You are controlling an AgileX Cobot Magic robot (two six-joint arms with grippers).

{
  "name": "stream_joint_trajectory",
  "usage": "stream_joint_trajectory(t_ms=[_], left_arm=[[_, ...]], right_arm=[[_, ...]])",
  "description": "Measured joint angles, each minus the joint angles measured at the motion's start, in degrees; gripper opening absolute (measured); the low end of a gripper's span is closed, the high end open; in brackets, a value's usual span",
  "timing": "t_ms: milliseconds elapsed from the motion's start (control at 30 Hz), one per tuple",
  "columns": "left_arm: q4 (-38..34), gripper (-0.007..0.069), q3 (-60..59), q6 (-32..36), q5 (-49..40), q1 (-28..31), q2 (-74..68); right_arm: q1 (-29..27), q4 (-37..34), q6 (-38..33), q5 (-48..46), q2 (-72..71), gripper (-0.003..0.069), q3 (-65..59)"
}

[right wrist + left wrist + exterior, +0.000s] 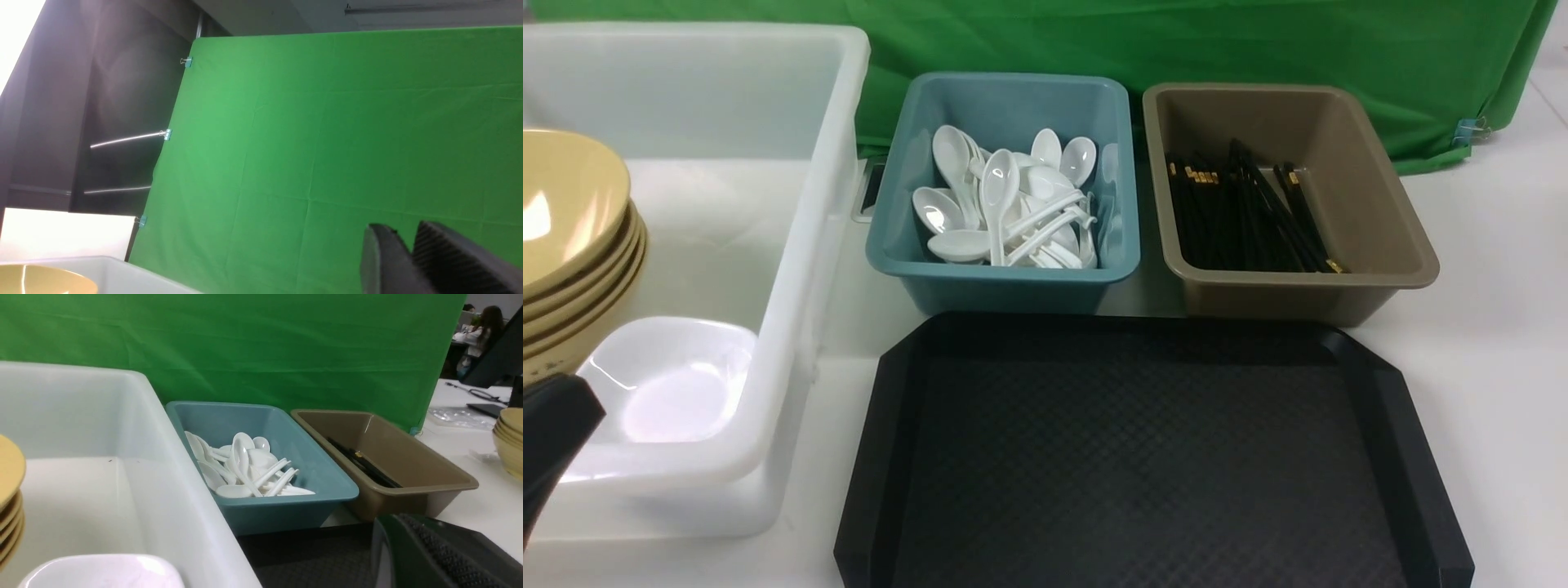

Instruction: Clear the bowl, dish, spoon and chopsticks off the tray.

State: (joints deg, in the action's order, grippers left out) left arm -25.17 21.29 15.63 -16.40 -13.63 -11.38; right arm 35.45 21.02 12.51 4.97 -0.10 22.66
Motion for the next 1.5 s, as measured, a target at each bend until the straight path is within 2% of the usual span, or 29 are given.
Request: stream_joint_trajectory(t_ms=[400, 500, 700, 867, 1000, 1500], left_arm=[[6.75, -0.0001, 0.0, -0.06, 0.0, 0.0, 0.0], [10.3, 0.0002, -0.61, -0.53, 0.39, 0.24, 0.06], [17.66, 0.0003, -10.43, -2.56, 5.06, 7.32, 3.0], [18.65, 0.0003, -20.68, -3.45, 7.67, 12.43, 9.65], [19.12, 0.0003, -21.38, -3.6, 2.99, 15.41, 11.25], [19.54, 0.0003, -21.66, -3.65, 2.77, 15.57, 11.27]], right_arm=[[0.0, 0.0, 0.0, 0.0, 0.0, 0.014, 0.0], [0.0, 0.0, 0.0, 0.0, 0.0, 0.0145, 0.0], [0.0, 0.0, 0.0, 0.06, 0.0, 0.0162, 0.0], [0.0, 0.0, 0.0, 0.13, 0.0, 0.0176, 0.0], [0.0, 0.0, 0.0, 0.15, 0.0, 0.0186, 0.0], [0.0, 0.0, 0.0, 0.15, 0.0, 0.0197, 0.0]])
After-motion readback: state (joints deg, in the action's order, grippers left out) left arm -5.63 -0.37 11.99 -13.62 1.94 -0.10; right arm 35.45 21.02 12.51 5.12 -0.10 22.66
